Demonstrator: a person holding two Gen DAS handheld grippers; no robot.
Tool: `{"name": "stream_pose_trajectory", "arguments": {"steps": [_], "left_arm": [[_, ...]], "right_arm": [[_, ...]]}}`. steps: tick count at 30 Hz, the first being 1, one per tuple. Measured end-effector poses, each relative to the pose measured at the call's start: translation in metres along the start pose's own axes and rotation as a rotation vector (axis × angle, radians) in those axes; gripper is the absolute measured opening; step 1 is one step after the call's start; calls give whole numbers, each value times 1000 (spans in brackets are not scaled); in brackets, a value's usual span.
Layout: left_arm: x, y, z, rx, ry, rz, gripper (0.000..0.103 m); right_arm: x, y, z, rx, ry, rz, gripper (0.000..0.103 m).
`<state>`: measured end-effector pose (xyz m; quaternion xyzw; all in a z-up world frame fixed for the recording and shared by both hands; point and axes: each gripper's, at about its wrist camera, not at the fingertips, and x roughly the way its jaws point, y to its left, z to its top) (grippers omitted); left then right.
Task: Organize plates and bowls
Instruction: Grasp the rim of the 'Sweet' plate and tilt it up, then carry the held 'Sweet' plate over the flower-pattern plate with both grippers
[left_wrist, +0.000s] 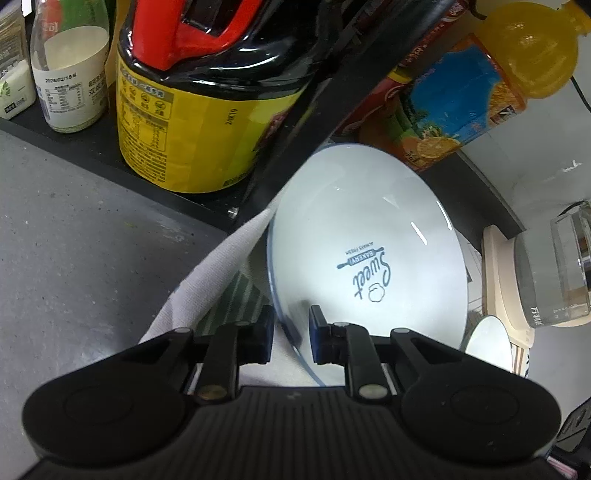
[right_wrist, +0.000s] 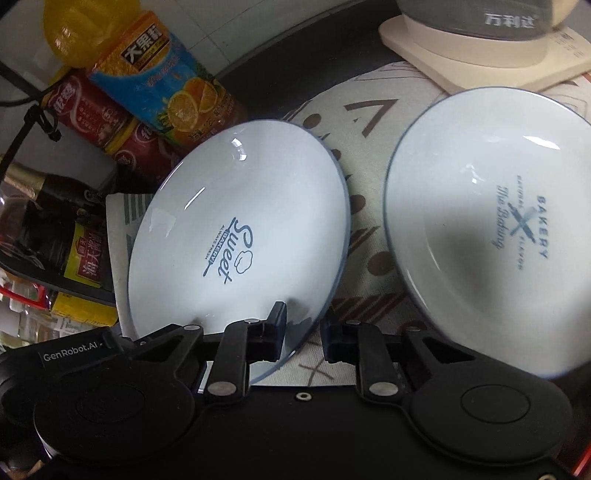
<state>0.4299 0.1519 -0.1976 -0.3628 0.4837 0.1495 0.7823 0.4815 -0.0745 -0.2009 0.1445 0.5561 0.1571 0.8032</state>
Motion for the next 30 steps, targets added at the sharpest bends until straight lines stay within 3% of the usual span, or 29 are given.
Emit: {"name": "stream_pose_trajectory", "arguments": {"steps": [3, 14, 30], "left_arm": [[2, 2, -1, -9, -7, -15, 11], [-30, -12, -24, 63, -73, 8, 11], [-86, -2, -83, 88, -118, 11, 11]], "right_arm": [[0, 1, 1, -18, -15, 0, 19], [-29, 4, -8, -104, -76, 21, 14], [-84, 1, -55, -153, -115, 30, 14]]}}
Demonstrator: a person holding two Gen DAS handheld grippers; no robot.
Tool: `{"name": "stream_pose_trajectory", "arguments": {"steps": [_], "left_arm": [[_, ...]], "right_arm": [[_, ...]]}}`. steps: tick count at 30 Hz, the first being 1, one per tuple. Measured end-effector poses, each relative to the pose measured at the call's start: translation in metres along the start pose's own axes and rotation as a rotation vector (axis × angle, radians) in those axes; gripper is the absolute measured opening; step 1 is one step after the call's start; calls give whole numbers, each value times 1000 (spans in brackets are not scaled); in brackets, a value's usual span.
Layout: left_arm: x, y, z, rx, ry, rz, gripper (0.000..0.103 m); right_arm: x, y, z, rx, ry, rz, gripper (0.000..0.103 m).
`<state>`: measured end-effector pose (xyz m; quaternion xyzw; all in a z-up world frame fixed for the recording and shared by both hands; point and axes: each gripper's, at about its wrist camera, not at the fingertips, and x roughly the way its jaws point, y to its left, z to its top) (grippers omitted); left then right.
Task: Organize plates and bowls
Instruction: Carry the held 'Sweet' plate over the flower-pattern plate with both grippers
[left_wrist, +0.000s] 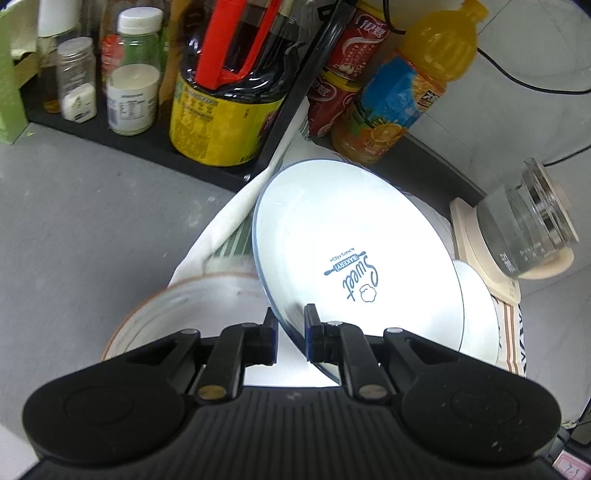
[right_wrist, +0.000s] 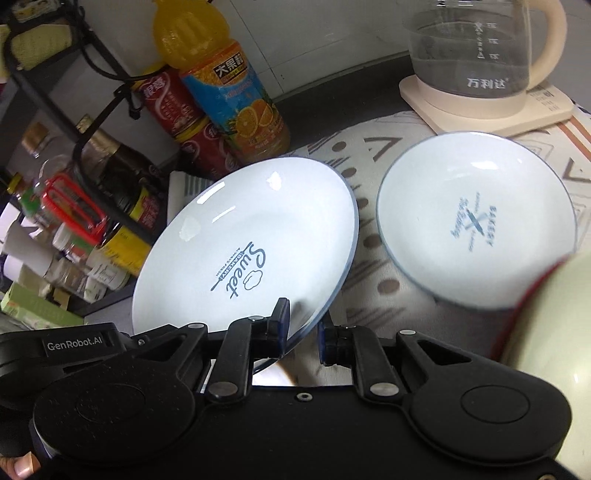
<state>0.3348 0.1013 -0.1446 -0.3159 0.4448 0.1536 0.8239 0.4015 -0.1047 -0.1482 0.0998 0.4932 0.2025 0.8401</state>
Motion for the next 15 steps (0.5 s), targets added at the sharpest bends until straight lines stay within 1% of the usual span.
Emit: {"name": "stream_pose_trajectory", "arguments": {"steps": [6, 12, 15], "left_arm": [[-25, 6, -26, -10, -7, 15, 12], [-46, 16, -56, -29, -10, 14, 12], [-55, 19, -70, -29, -12, 27, 13]], "right_arm": [[-23, 0, -24, -7, -7, 12, 14], [-44, 3, -48, -36, -15, 20, 14], [-52, 3, -58, -40, -16, 24, 14]]}}
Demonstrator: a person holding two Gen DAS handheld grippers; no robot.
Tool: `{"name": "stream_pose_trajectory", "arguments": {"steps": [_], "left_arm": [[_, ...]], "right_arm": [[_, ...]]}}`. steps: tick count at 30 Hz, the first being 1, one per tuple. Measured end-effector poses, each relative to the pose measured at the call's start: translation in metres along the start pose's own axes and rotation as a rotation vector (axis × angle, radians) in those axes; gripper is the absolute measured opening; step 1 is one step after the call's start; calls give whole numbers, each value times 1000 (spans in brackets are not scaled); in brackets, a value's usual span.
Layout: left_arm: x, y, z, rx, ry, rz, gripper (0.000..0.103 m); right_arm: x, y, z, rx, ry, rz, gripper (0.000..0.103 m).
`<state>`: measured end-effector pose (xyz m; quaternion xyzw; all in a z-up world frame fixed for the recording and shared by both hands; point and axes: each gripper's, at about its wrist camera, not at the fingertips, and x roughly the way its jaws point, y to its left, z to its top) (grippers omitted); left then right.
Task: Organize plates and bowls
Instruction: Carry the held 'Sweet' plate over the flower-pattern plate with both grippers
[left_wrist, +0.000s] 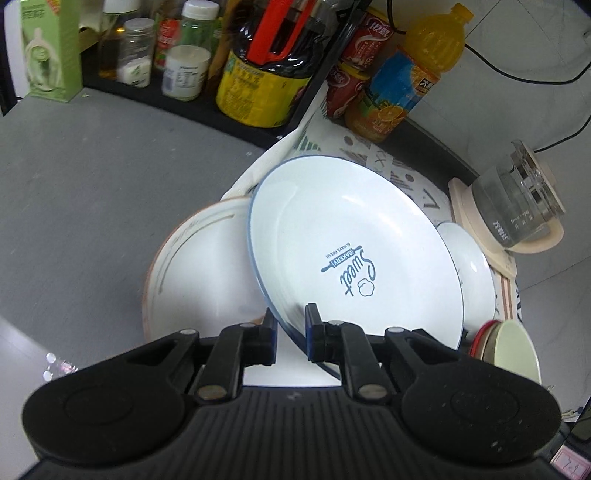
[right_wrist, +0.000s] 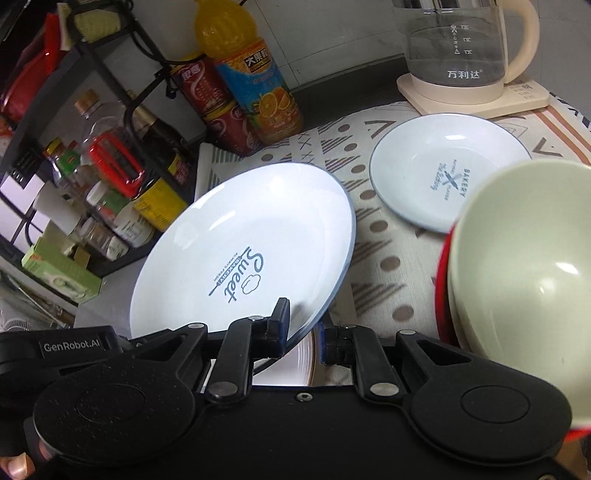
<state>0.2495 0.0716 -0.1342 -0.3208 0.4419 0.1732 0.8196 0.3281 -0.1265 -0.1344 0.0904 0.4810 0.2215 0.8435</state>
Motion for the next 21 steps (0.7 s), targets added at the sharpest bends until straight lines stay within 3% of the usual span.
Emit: {"name": "stream_pose_trajectory", "arguments": {"steps": [11, 21], "left_arm": [[-24, 8, -36, -33, -19, 4, 13], [-28, 24, -45, -55, -19, 2, 13]], "right_arm": [[-27, 2, -28, -29, -5, 13, 15], [-32, 9, -38, -71, 8, 2, 15]]}}
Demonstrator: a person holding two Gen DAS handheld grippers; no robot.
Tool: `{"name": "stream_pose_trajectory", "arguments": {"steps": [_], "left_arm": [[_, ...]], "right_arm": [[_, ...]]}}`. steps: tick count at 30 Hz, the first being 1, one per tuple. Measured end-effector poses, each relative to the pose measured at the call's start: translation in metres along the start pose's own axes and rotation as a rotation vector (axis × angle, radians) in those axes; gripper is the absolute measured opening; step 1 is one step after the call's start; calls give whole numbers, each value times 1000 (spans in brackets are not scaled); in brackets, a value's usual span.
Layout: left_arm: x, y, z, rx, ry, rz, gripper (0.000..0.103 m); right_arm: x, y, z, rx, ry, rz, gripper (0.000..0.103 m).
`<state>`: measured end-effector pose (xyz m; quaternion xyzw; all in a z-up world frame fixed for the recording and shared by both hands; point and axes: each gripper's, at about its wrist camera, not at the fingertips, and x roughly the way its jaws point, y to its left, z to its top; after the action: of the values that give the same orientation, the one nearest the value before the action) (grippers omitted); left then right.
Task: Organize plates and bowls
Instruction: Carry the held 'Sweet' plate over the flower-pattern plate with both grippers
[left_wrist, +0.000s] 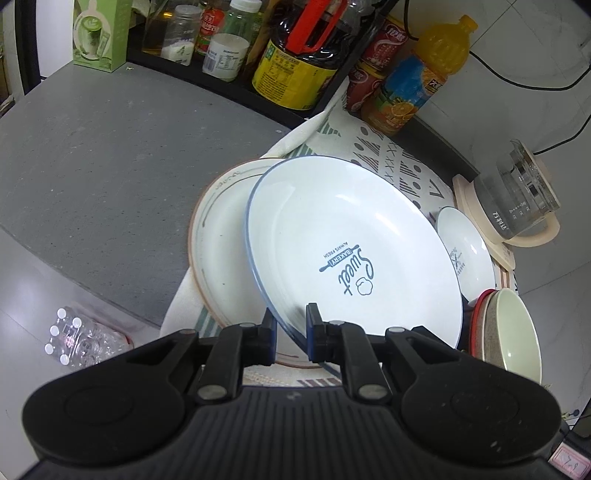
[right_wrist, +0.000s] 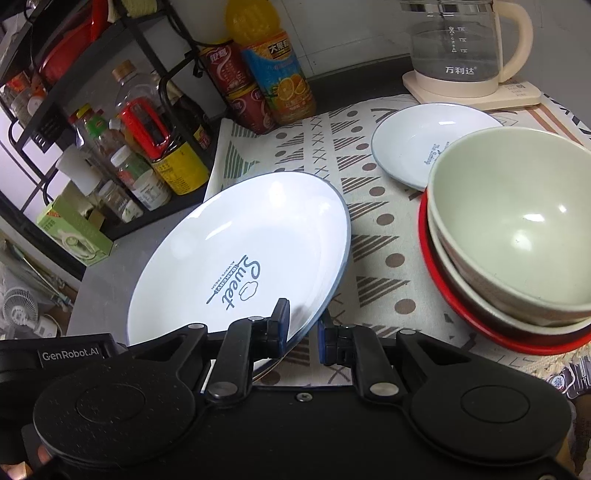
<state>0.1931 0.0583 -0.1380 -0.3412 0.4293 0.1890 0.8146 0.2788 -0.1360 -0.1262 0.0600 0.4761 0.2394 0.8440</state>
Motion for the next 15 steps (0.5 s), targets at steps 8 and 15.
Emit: {"name": "stream_pose_trajectory", "arguments": {"steps": [8, 15], "left_arm": [[8, 7, 0, 16, 38, 8, 13], [17, 13, 2, -4, 74, 10, 14]], "right_arm": [[5, 4, -3, -13, 24, -21, 15], [12, 10, -3, -34, 40, -51, 15]]}}
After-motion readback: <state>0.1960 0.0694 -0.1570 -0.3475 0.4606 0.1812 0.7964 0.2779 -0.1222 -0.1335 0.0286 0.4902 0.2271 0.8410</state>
